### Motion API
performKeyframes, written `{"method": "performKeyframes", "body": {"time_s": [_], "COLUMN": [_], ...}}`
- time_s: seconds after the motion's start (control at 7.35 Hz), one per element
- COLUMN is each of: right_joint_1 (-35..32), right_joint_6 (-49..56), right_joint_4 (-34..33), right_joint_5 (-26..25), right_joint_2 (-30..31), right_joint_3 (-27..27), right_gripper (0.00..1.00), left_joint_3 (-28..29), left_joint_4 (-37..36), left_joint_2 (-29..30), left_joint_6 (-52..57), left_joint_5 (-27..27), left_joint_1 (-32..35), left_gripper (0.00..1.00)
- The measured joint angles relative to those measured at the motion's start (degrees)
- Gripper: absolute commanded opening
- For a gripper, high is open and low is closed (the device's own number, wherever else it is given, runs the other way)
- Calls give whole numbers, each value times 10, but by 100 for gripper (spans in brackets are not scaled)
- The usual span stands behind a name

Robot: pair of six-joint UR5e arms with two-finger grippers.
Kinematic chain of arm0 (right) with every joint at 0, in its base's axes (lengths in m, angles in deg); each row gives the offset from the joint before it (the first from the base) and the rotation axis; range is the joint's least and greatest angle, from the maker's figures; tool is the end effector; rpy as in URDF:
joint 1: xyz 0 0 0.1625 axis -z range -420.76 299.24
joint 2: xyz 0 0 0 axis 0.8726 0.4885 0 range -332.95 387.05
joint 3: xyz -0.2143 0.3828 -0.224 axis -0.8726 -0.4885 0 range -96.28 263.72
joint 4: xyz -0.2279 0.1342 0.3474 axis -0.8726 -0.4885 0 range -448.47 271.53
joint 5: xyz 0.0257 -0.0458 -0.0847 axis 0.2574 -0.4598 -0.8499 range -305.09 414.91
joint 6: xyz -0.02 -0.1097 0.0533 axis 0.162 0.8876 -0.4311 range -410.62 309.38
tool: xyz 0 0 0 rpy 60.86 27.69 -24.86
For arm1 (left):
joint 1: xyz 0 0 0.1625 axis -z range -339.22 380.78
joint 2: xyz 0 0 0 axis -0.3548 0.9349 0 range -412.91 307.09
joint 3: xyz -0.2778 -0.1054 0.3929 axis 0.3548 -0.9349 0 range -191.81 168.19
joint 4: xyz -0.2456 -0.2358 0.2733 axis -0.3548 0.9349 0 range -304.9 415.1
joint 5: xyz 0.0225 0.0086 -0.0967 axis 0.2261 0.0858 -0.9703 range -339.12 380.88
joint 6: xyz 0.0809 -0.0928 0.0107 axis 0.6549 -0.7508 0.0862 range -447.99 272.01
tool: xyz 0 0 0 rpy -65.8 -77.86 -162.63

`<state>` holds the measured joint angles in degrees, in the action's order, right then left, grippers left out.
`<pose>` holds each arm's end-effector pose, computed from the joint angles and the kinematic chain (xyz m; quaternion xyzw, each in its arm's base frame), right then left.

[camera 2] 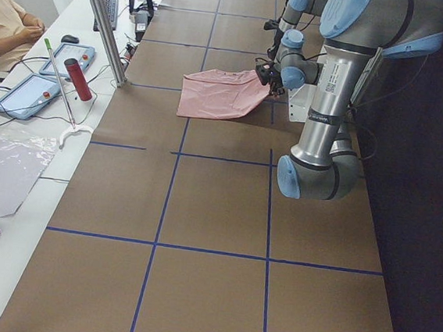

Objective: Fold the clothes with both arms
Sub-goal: 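Lift the near edge with both grippers and fold it over toward the far edge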

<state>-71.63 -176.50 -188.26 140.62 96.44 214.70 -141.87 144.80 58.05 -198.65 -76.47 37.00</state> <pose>-0.4933 -0.2399 0.2558 -0.0618 -0.4334 0.3716 0.8187 0.4792 -0.2617 0.2319 -0.0749 0.5019 -0.2416 0.8271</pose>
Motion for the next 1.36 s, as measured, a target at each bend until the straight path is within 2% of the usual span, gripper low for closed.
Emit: {"method": "performKeyframes", "body": {"time_s": [0.14, 0.41, 0.68, 0.95, 1.09, 1.36], "right_joint_1": [-44, -138, -207, -233, -239, -245], "right_joint_6": [28, 93, 134, 144, 150, 162], "right_joint_4": [-12, -15, 46, 119, 131, 137], "right_joint_5": [24, 70, 105, 122, 124, 127], "right_joint_2": [-34, -112, -162, -192, -201, -208], "right_joint_3": [-24, -128, -251, -356, -385, -408], "right_gripper": [0, 0, 0, 0, 0, 0], "left_joint_3": [13, 82, 159, 233, 266, 329], "left_joint_4": [-2, -1, 26, 86, 118, 171], "left_joint_2": [14, 56, 80, 90, 95, 112], "left_joint_6": [10, 64, 122, 141, 144, 150], "left_joint_5": [-2, -3, -2, 1, 3, 4], "left_joint_1": [30, 100, 157, 180, 184, 193], "left_gripper": [0, 0, 0, 0, 0, 0]}}
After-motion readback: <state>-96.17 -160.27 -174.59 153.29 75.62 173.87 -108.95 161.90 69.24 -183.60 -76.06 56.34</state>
